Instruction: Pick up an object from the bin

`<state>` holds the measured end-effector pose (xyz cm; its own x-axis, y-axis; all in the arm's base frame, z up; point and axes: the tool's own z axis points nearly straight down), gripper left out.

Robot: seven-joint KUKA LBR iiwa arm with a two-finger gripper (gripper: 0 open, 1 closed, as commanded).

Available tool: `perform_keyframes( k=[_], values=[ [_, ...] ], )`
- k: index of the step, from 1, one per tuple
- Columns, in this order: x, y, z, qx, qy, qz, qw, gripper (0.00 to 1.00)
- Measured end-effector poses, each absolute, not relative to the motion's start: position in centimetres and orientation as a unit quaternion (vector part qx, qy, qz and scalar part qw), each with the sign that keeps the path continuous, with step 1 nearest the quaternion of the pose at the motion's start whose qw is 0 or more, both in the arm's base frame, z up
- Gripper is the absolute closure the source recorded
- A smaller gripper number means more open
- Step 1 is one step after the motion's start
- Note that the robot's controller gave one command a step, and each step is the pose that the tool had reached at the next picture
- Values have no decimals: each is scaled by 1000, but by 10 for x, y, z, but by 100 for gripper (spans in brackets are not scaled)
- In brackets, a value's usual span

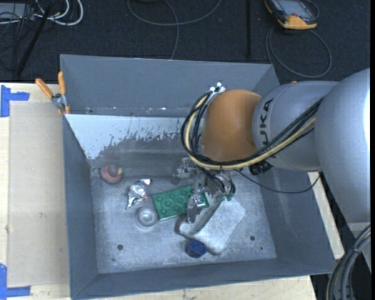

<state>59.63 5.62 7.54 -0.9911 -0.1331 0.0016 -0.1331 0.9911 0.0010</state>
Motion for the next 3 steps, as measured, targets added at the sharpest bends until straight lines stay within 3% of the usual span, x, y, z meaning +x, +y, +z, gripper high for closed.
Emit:
perform_keyframes(
  k=[1, 2, 3],
  values=[
    [596, 56, 77, 66, -998, 0, 2, 100],
    [597, 56, 91, 65, -998, 0, -1, 100],
    [599, 56, 169, 64, -998, 0, -4, 100]
  ],
)
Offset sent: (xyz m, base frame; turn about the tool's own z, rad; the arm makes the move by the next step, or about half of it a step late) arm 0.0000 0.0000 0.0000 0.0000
